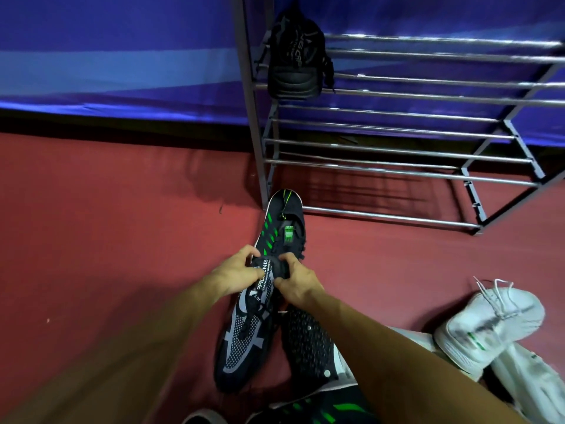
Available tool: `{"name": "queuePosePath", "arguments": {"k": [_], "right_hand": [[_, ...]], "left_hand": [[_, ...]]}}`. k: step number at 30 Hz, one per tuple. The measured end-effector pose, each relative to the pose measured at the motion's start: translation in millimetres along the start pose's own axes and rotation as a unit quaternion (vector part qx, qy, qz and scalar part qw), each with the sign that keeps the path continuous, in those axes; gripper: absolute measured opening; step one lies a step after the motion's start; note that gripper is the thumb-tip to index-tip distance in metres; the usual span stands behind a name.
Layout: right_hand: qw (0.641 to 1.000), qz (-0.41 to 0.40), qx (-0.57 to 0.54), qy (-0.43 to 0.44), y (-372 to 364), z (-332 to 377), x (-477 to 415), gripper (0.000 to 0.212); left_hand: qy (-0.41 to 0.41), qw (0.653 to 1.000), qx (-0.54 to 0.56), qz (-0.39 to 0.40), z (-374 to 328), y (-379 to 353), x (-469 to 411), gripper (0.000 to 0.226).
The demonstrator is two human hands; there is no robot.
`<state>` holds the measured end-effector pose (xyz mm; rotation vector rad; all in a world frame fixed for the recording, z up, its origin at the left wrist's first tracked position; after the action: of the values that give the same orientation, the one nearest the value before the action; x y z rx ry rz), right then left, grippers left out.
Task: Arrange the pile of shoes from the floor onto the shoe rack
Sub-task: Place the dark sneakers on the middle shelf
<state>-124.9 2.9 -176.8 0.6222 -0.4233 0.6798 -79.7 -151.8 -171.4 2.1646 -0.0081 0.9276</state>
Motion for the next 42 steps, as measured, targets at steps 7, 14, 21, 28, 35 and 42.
{"name": "queuePosePath", "arguments": {"k": [7,14,21,28,35,42], "right_hand": [[0.996,-0.054,-0.058,0.037,40.1,5.3,17.6,0.042],[0.985,-0.133,-0.045,0.104,133.8,56.7,71.1,0.039],[0.963,-0.22,-0.021,0.156,231.6,114.3,122.6,0.04],[0.94,-0.278,-0.062,0.188,281.0,143.1,139.3,0.033],[0.931,-0.267,-0.153,0.199,292.0,146.2,117.6,0.038],[0.941,-0.187,-0.173,0.225,287.6,147.9,122.0,0.013]], "left_hand": [[-0.066,0.995,0.03,-0.061,-37.1,13.0,16.3,0.024],[-0.15,0.981,0.054,-0.11,-133.3,58.4,61.8,0.029],[-0.237,0.958,0.084,-0.138,-237.6,108.3,121.9,0.037],[-0.195,0.96,0.135,-0.149,-247.5,117.6,135.3,0.032],[-0.216,0.961,0.12,-0.128,-246.0,122.7,120.8,0.013],[-0.188,0.936,0.234,-0.184,-259.4,141.3,116.4,0.019]]}}
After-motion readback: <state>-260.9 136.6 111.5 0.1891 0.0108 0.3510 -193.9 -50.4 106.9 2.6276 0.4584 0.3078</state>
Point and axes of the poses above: each hand's wrist, its own x-axis away from the middle knuckle, its own y-axis out of the back of the hand, z = x × y, the point moved 5 cm from there along -x, towards the middle knuckle, and after that the axes turned 10 degrees about -x, right-handed, at the moved point
